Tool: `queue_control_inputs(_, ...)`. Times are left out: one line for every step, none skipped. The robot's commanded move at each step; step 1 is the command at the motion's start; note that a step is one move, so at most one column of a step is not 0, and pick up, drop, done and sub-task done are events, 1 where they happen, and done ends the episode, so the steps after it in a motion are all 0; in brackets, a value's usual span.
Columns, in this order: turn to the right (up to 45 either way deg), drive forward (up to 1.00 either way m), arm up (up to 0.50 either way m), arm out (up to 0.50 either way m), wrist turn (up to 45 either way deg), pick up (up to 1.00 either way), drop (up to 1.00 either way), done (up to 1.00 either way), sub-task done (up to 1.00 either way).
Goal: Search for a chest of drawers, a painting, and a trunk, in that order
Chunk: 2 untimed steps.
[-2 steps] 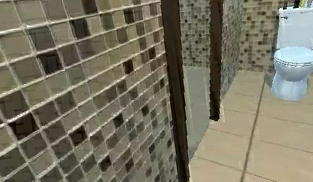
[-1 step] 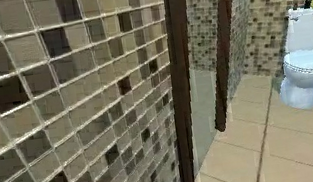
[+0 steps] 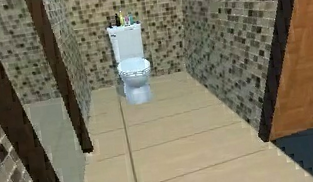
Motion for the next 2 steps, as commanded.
queue_control_inputs(45.0, 0.0, 0.0, 0.0, 0.0, 0.0, 0.0, 0.0, 0.0)
queue_control_inputs(27.0, 0.0, 0.0, 0.0, 0.0, 0.0, 0.0, 0.0, 0.0)
